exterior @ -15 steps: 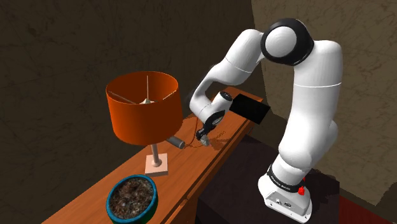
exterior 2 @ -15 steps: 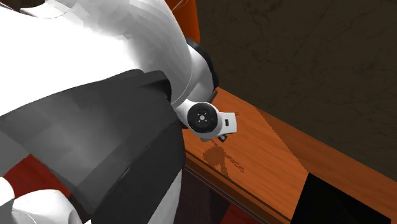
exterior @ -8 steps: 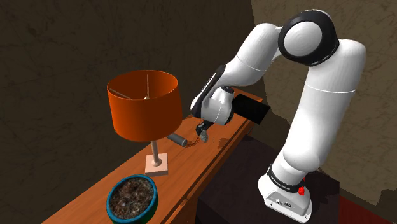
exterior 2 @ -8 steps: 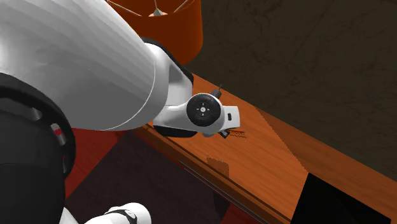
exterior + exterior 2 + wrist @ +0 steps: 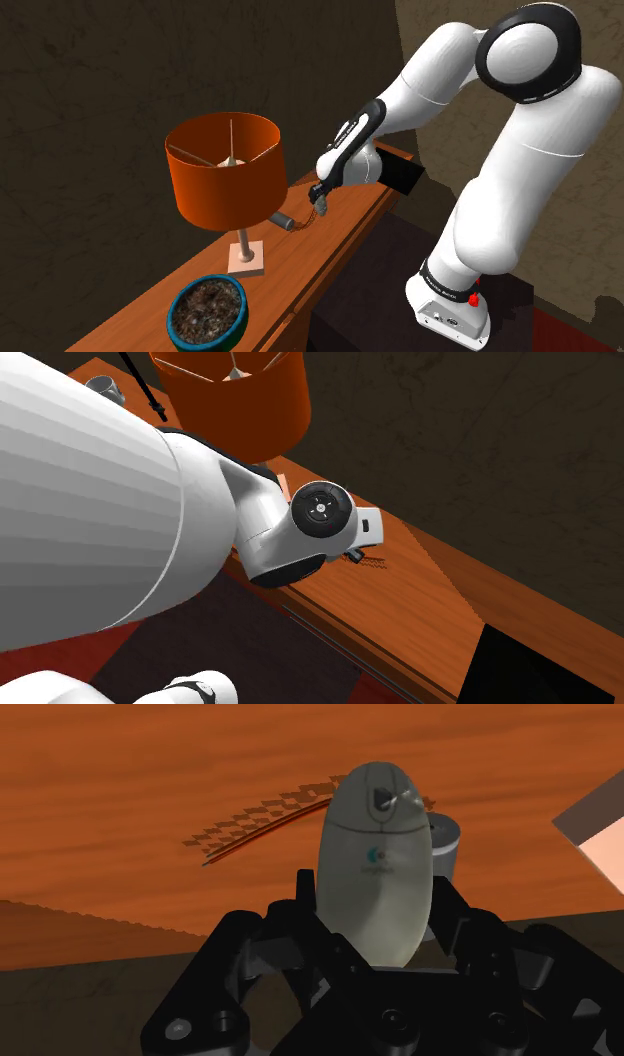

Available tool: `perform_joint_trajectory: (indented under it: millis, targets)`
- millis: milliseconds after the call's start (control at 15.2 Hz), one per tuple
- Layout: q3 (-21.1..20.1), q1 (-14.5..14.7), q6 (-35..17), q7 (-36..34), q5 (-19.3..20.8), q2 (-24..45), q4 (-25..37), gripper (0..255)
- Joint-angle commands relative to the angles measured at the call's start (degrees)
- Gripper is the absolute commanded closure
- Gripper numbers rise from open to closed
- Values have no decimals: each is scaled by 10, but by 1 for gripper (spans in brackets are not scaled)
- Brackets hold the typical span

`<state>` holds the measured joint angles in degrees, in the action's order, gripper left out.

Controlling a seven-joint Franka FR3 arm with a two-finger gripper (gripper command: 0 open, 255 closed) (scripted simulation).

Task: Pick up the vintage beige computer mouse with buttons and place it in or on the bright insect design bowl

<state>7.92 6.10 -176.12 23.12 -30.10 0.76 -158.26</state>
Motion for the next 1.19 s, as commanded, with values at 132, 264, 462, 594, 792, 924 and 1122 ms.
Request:
perform_joint_trajectory:
  millis: [132, 264, 462, 594, 792, 924, 1122]
  targets:
    - [11, -15, 33, -109, 137, -45, -11, 255]
    - [3, -31, 52, -136, 172, -66, -12, 255]
    - [-35, -38, 52, -206, 212, -73, -17, 255]
    - [-72, -43, 50, -272, 247, -72, -17, 255]
    - [-129, -53, 51, -372, 301, -68, -12, 255]
    - [-164, -58, 54, -441, 341, -62, -3, 255]
    - [-212, -63, 63, -543, 402, -50, 16, 255]
